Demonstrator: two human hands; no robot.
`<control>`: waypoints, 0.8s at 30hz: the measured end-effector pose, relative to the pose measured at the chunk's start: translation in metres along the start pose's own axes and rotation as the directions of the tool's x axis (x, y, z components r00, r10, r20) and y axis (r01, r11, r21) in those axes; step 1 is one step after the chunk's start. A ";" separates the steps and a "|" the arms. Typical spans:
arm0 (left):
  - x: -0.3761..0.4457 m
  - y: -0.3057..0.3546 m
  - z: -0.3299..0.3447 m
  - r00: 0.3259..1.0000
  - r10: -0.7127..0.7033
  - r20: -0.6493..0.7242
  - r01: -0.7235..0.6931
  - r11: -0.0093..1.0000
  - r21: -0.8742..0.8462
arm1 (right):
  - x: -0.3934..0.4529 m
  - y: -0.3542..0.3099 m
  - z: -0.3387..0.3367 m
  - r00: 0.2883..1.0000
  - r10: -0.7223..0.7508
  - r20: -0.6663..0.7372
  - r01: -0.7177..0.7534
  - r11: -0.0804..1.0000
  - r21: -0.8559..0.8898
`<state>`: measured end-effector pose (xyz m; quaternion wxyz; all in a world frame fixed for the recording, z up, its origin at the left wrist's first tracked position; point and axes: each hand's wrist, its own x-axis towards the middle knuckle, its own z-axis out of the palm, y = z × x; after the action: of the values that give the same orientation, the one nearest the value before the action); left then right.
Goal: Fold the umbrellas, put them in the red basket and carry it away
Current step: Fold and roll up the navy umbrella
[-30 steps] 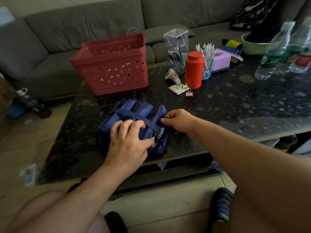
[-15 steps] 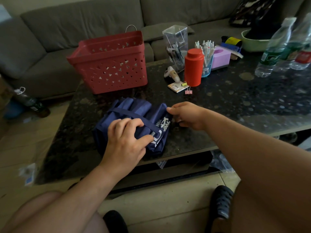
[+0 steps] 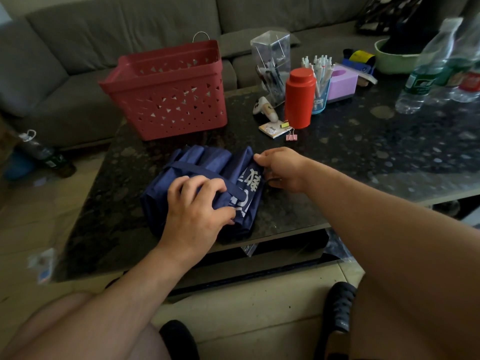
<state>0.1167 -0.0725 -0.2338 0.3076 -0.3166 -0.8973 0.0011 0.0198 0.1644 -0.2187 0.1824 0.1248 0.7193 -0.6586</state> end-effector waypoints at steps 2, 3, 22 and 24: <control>0.000 -0.002 0.001 1.000 -0.006 -0.001 0.006 1.000 -0.002 | 0.002 -0.001 0.002 0.999 -0.017 -0.039 0.017 1.000 0.008; 0.000 -0.002 0.001 1.000 -0.010 -0.005 0.010 1.000 -0.006 | 0.001 -0.002 0.003 0.999 -0.022 -0.049 0.023 1.000 0.010; 0.007 -0.022 -0.028 0.981 -0.031 -0.194 0.017 0.997 -0.076 | -0.004 -0.001 -0.009 0.969 -0.126 -0.212 0.106 0.989 -0.103; 0.006 -0.056 -0.046 0.913 -0.247 -0.324 0.228 0.969 -0.094 | -0.011 -0.011 -0.010 0.933 -0.235 -0.271 0.199 0.968 -0.153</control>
<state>0.1067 -0.1231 -0.1822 0.4442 -0.2092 -0.8636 -0.1143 0.0239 0.1740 -0.2036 0.0095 0.1273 0.7865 -0.6042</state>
